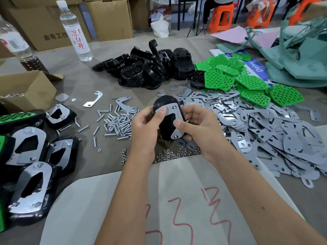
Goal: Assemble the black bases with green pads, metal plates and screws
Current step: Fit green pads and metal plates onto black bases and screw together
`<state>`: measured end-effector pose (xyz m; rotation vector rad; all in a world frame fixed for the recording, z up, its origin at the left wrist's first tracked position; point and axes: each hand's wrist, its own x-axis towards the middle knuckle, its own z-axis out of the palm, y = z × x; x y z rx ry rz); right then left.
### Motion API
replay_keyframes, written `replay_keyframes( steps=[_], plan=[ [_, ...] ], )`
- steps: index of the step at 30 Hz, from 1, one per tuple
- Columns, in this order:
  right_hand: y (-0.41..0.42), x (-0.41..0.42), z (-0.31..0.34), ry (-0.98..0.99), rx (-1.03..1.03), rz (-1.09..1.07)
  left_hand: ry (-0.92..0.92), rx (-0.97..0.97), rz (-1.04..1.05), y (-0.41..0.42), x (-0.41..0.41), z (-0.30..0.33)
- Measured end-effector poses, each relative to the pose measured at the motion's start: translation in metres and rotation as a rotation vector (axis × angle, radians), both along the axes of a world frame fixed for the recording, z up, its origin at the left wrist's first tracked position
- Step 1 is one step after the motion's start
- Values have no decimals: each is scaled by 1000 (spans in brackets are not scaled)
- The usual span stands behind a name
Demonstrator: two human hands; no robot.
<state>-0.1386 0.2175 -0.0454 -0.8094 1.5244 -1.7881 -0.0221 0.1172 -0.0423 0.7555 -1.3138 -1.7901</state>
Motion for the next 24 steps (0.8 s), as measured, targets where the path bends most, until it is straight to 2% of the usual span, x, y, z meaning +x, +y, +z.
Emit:
replay_keyframes(
  steps=[4, 7, 15, 24],
  plan=[
    [2, -3, 3, 39, 11, 24, 22, -14, -38, -2, 1, -2],
    [3, -5, 4, -7, -25, 76, 28, -37, -54, 0, 0, -2],
    [1, -2, 2, -61, -82, 87, 88, 166, -1, 7, -2, 3],
    [0, 0, 1, 62, -154, 133, 135, 172, -120, 1, 2, 3]
  ],
)
